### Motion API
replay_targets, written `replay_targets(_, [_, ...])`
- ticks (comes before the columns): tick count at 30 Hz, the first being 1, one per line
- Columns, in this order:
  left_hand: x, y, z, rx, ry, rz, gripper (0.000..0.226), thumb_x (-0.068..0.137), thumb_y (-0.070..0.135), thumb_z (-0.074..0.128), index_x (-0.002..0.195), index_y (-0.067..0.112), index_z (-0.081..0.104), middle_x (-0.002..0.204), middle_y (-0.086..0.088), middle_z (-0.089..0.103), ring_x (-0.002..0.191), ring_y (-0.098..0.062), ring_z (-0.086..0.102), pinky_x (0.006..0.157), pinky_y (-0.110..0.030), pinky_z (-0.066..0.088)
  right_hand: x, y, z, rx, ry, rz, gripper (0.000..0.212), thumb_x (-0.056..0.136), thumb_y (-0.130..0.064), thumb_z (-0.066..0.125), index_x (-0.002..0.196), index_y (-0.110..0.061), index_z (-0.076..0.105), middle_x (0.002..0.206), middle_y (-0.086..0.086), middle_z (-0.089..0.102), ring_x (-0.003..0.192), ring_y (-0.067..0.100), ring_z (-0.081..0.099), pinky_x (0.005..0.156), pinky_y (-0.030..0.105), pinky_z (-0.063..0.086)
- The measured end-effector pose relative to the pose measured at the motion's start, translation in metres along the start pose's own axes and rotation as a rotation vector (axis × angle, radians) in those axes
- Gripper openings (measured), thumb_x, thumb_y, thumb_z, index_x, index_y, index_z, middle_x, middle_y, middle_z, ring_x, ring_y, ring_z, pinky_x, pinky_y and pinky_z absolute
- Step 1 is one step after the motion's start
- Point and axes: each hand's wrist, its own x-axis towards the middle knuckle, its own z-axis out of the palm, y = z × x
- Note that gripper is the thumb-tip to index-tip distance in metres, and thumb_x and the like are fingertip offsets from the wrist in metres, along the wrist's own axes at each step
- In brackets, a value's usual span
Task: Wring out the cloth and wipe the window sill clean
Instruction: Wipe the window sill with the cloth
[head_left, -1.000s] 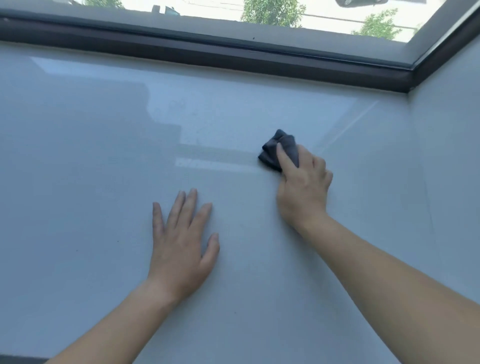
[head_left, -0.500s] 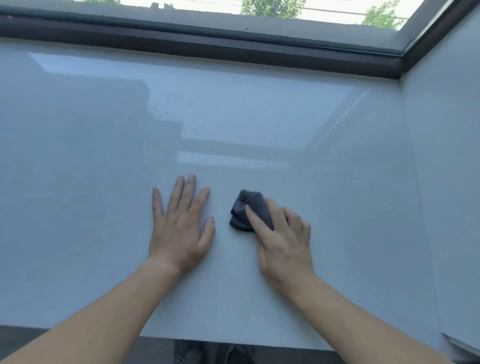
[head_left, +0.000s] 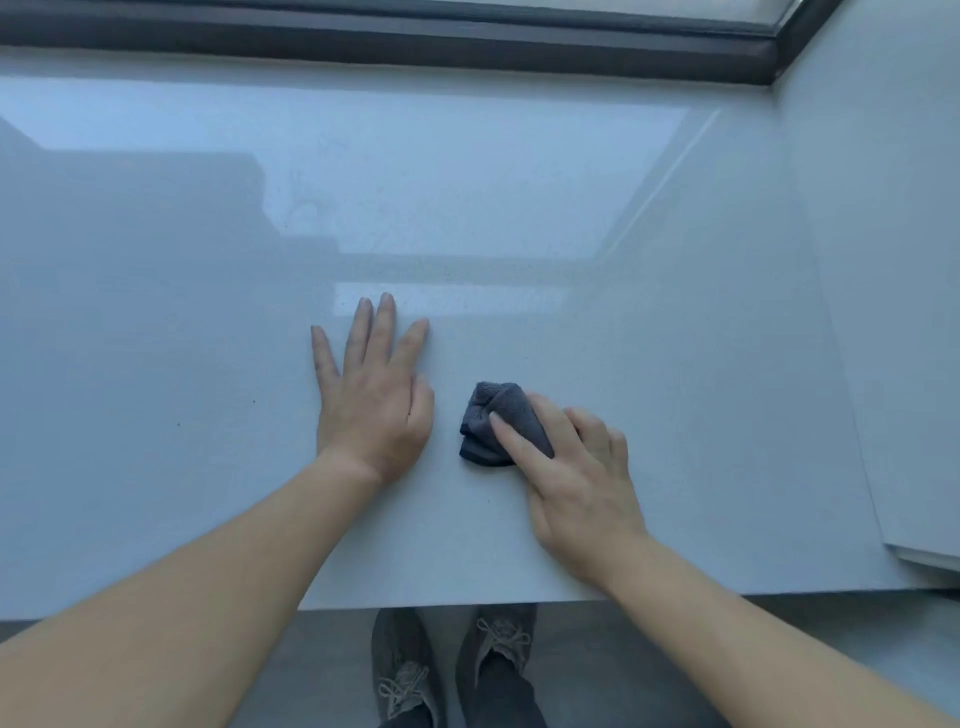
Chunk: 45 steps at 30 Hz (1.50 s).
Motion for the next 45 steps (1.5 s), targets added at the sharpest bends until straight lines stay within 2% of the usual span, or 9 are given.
replay_targets(2, [-0.001,0.000,-0.001,-0.030,0.001,0.010,0.066,0.085,0.031,0.023,0.150,0.028,0.030,0.166,-0.003,0.007,0.152,-0.018,-0.006,0.117,-0.059,-0.010,0.003,0.020,-0.004,-0.038,0.009,-0.009,0.066,0.074,-0.010,0.057,0.137,-0.033,0.055,0.144,0.001,0.048,0.108,0.031,0.047,0.083,0.041,0.036])
replay_targets(7, [-0.001,-0.003,-0.001,0.002,-0.015,0.041,0.063,0.086,0.032,0.026,0.148,0.037,0.032,0.165,-0.004,0.007,0.152,-0.021,-0.006,0.116,-0.061,-0.013,0.014,0.007,-0.002,-0.001,0.140,0.464,0.061,0.080,-0.013,0.049,0.138,-0.032,0.054,0.141,0.003,0.049,0.107,0.031,0.042,0.084,0.042,0.033])
replay_targets(11, [0.000,-0.004,-0.004,0.028,-0.055,0.040,0.064,0.088,0.028,0.027,0.150,0.039,0.028,0.166,-0.004,0.003,0.151,-0.021,-0.008,0.115,-0.062,-0.014,-0.043,-0.057,0.007,0.033,0.035,0.131,0.062,0.077,-0.016,0.059,0.137,-0.031,0.054,0.145,0.004,0.046,0.108,0.030,0.045,0.083,0.040,0.033])
replay_targets(14, [-0.001,-0.006,-0.007,0.029,-0.093,0.052,0.061,0.094,0.026,0.032,0.153,0.039,0.023,0.166,-0.004,-0.002,0.151,-0.021,-0.012,0.114,-0.062,-0.016,-0.065,-0.042,0.000,0.006,-0.031,-0.055,0.066,0.073,-0.014,0.063,0.136,-0.032,0.056,0.143,0.004,0.049,0.108,0.031,0.049,0.083,0.039,0.033])
replay_targets(20, [-0.002,-0.001,-0.009,-0.020,-0.089,0.023,0.056,0.095,0.025,0.033,0.150,0.035,0.028,0.166,-0.004,-0.001,0.151,-0.020,-0.010,0.115,-0.061,-0.016,-0.062,-0.022,-0.001,0.013,0.163,0.524,0.065,0.076,-0.011,0.052,0.137,-0.033,0.055,0.140,0.004,0.048,0.110,0.032,0.041,0.086,0.045,0.035])
replay_targets(27, [-0.022,0.015,-0.001,-0.016,-0.026,0.172,0.053,0.094,0.022,0.040,0.147,0.027,0.035,0.165,-0.010,0.006,0.152,-0.022,-0.004,0.117,-0.055,-0.015,-0.113,-0.035,0.001,-0.006,0.030,0.055,0.067,0.070,-0.010,0.063,0.133,-0.033,0.058,0.141,0.003,0.049,0.106,0.031,0.048,0.082,0.041,0.035])
replay_targets(33, [-0.018,0.021,-0.001,-0.028,-0.063,0.173,0.055,0.096,0.024,0.039,0.151,0.027,0.030,0.165,-0.009,0.004,0.152,-0.021,-0.004,0.120,-0.049,-0.013,-0.100,0.015,-0.008,-0.019,0.191,0.602,0.058,0.083,-0.014,0.046,0.137,-0.032,0.055,0.138,0.006,0.049,0.109,0.033,0.041,0.086,0.046,0.034])
replay_targets(40, [0.014,0.043,0.000,0.012,-0.060,0.202,0.057,0.098,0.032,0.037,0.154,0.026,0.025,0.166,-0.007,-0.001,0.152,-0.021,-0.009,0.120,-0.047,-0.013,-0.106,0.013,-0.008,-0.028,0.071,0.111,0.062,0.075,-0.012,0.057,0.134,-0.033,0.056,0.140,0.003,0.050,0.103,0.033,0.048,0.081,0.039,0.032])
replay_targets(45, [0.032,0.051,0.008,0.100,-0.127,0.152,0.062,0.098,0.043,0.028,0.156,0.029,0.010,0.165,-0.005,-0.010,0.150,-0.021,-0.018,0.119,-0.048,-0.015,-0.028,0.082,-0.015,-0.030,0.191,0.522,0.057,0.083,-0.016,0.045,0.136,-0.033,0.056,0.137,0.004,0.051,0.107,0.035,0.043,0.084,0.043,0.033])
